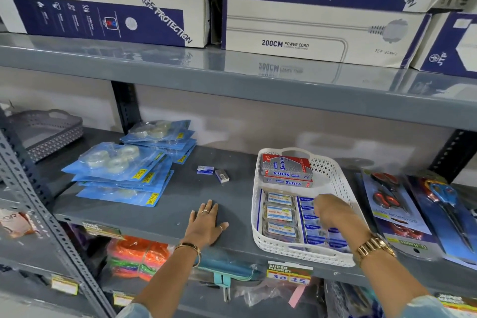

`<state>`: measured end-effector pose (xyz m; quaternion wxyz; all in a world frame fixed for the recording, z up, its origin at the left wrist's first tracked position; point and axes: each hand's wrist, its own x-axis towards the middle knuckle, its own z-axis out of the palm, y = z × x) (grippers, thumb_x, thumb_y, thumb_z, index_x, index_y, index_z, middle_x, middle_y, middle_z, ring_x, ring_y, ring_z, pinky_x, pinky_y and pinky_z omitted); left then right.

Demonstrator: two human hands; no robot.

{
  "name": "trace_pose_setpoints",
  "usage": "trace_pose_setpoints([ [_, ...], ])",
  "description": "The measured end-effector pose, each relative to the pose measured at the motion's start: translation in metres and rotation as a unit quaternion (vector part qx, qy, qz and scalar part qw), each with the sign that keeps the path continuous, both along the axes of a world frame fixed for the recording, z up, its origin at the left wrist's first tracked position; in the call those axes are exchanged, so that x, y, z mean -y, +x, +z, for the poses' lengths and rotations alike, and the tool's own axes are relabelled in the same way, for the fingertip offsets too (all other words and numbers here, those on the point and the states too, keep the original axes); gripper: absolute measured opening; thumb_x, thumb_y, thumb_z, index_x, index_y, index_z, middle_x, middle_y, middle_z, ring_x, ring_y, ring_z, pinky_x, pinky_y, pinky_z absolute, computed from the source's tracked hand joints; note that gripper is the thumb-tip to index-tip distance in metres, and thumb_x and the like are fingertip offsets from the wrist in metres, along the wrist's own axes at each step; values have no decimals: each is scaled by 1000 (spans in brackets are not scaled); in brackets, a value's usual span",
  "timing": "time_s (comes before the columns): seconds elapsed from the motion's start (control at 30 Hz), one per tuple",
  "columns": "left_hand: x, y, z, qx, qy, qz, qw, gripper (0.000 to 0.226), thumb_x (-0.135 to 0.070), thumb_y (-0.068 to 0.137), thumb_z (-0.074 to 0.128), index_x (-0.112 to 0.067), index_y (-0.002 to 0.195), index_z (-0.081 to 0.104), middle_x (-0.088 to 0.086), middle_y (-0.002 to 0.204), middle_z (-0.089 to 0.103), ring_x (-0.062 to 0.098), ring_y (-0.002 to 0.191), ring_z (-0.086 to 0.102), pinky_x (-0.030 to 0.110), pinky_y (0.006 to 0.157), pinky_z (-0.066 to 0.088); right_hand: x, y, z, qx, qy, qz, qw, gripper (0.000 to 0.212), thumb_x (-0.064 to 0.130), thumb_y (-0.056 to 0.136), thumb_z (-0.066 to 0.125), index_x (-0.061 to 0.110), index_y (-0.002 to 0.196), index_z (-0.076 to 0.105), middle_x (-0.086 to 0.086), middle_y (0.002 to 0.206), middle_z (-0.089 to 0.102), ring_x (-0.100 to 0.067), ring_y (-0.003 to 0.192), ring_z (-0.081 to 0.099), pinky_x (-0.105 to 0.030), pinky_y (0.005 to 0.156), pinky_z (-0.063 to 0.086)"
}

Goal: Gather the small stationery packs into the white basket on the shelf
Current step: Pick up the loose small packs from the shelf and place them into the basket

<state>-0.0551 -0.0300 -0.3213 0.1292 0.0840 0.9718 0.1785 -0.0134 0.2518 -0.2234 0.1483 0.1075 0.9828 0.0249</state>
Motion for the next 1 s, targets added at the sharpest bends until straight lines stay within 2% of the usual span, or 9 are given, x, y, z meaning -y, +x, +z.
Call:
trace_pose_setpoints([
  [0.03,7,-4,0,1,-1,7,1000,69,-43,98,38,-13,152,7,2,161,-2,19,149,-2,41,121,-1,10,-9,5,-33,-9,15,999,12,1,85,55,11,92,55,-6,90,57,-22,83,57,-29,72,45],
  [0.1,18,-10,1,4,-2,4,1000,71,-45,97,38,-13,152,5,1,161,-3,16,149,-2,39,121,-2,31,-27,15,-77,-24,49,996,20,-2,87,47,8,99,59,-7,94,59,-23,90,60,-32,76,47],
  [0.2,30,-18,-1,-3,0,-15,1000,73,-47,96,39,-14,152,5,0,161,-2,16,149,-1,38,121,-3,69,-53,23,-126,-38,93,987,27,-4,86,48,10,104,62,-10,108,63,-26,98,62,-35,83,50],
  [0.37,41,-30,-7,-38,-10,-18,999,81,-57,90,43,-15,152,9,-1,161,2,17,149,1,40,120,-1,127,-95,13,-191,-105,151,964,25,-2,83,52,14,99,63,-9,110,62,-29,98,63,-32,80,48],
  [0.5,45,-34,-11,-36,-13,-17,999,91,-64,85,44,-17,152,5,-2,161,-2,18,149,-4,41,120,-4,160,-127,-9,-173,-145,164,960,21,9,86,58,13,106,60,-11,116,58,-31,103,61,-35,85,49],
  [0.67,44,-36,-18,-37,-33,-21,999,92,-67,85,39,-18,152,-1,-2,161,-6,20,148,-9,43,119,-8,178,-158,-38,-102,-147,137,974,42,27,83,66,9,120,56,-15,124,58,-31,112,58,-35,89,48],
  [0.8,44,-39,-17,-15,-37,-23,999,93,-67,85,39,-18,152,-3,-3,161,-9,19,148,-12,43,119,-10,185,-174,-50,-99,-103,119,983,49,39,79,68,10,117,57,-13,120,64,-29,109,61,-34,87,50],
  [1.0,44,-40,-14,7,-37,-24,999,93,-66,86,40,-18,152,-6,-2,161,-11,19,147,-14,44,119,-12,185,-187,-48,-100,-78,106,986,44,32,83,66,9,120,58,-13,120,65,-29,110,61,-31,87,50],
])
